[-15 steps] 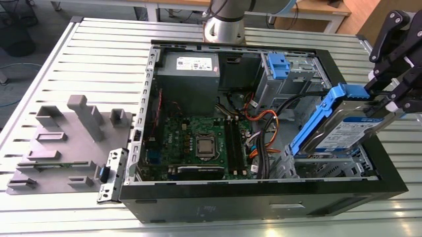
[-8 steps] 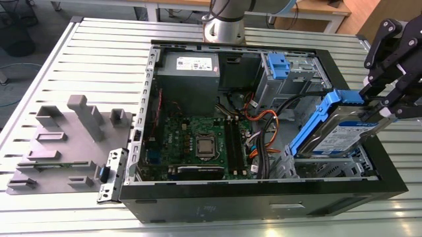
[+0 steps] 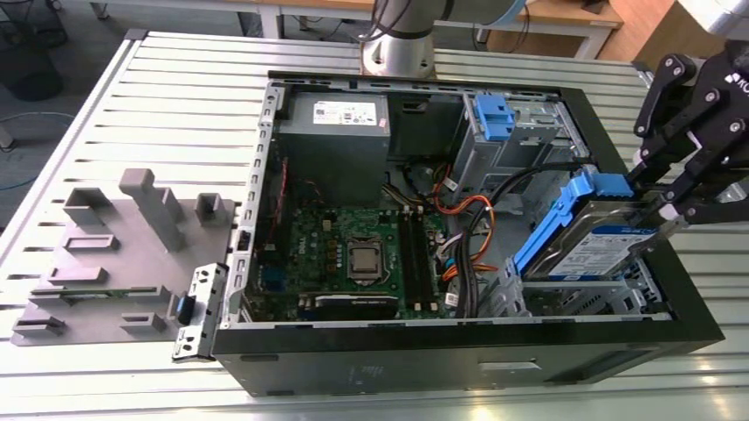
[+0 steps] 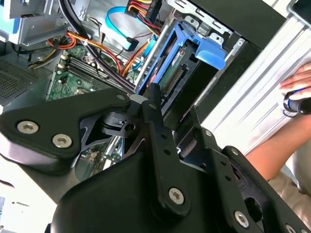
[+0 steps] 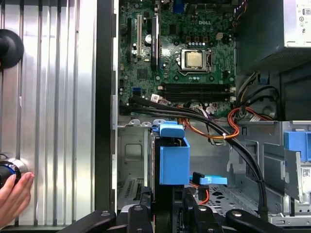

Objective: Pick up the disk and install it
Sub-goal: 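Insert the disk into the insertion slot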

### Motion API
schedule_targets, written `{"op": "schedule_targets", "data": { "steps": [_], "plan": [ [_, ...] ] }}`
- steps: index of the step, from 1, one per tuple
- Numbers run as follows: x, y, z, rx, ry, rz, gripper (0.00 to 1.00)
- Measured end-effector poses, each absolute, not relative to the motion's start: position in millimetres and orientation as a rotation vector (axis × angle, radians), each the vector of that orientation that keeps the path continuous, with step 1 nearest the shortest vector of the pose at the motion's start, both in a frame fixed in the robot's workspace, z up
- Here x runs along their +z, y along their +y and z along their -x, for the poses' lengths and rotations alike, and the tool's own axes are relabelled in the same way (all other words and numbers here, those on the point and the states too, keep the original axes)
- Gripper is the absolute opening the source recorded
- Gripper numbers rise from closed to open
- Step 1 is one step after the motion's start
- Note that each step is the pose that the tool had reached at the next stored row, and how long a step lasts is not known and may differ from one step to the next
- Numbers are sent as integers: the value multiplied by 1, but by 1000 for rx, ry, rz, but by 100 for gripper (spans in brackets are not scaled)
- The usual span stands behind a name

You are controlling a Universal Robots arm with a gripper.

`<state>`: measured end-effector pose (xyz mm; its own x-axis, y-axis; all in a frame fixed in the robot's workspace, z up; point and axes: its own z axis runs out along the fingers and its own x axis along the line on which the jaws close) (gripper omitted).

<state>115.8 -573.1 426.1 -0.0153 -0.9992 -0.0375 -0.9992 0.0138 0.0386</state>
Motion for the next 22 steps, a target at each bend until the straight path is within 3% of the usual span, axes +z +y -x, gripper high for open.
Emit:
{"op": "schedule_targets", "data": {
  "steps": [22],
  "plan": [
    [386, -574, -116, -85, -2236, -2204, 35]
  ]
}}
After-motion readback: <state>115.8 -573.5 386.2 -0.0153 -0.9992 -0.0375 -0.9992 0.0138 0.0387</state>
